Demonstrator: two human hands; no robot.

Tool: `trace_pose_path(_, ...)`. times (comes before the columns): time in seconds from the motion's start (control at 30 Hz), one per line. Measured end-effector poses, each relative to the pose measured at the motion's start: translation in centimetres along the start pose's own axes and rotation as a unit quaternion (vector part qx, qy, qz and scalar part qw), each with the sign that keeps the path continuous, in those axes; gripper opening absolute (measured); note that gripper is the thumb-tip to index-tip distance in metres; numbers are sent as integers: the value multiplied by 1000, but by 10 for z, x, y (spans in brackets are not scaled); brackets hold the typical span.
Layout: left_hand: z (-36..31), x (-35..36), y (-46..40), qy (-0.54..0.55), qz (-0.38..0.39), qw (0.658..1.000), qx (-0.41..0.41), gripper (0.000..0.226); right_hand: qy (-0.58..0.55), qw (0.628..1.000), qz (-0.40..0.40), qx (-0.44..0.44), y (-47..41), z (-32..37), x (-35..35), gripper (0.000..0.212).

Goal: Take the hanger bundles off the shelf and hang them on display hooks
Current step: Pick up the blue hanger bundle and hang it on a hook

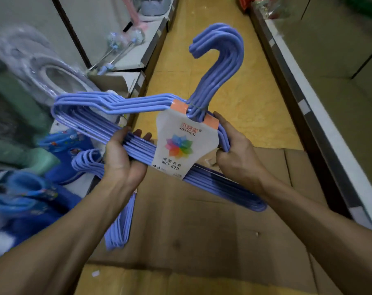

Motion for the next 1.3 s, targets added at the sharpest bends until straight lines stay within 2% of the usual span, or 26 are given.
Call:
trace_pose_path(0.13,-78,55,77,-5,-15,1000,12,20,-30,999,-15,1,34,103,-36,91)
trace_pose_path(0.33,-225,152,203,-21,5,999,40,22,-38,999,-15,-33,75,301,-96,88)
trace_pose_path(0.5,-337,219,310,7,-16,999,47,21,-55,996,-26,-68,113,460,-136,79)
trace_pose_path(0.73,-453,288,434,29,13,998,47,11,-72,992,-25,-104,165,626,-176,72)
trace_pose_path(0.83,-495,309,481,28,15,998,61,11,-68,990,-35,-120,186,682,-188,69)
trace_pose_path(0.97,-539,323,540,40,18,995,94,10,-79,987,2,-143,209,743,-192,65)
trace_pose_path(1.03,-550,321,563,43,14,993,112,17,-81,984,23,-154,216,764,-190,60)
trace_pose_path(1.1,-559,318,585,46,-2,990,133,14,-80,981,49,-169,222,783,-186,52)
trace_pose_path(1.3,-570,304,648,90,-61,976,190,17,-98,964,126,-211,238,819,-170,55)
Point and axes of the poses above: each hand's wrist, its own y-axis away from the middle knuckle, its own x-axis out of the palm, z = x × y, the point moved 9 cm from there along -y, towards the middle knuckle, and after that the axes turned 14 degrees about -y, right-handed, at the moved point
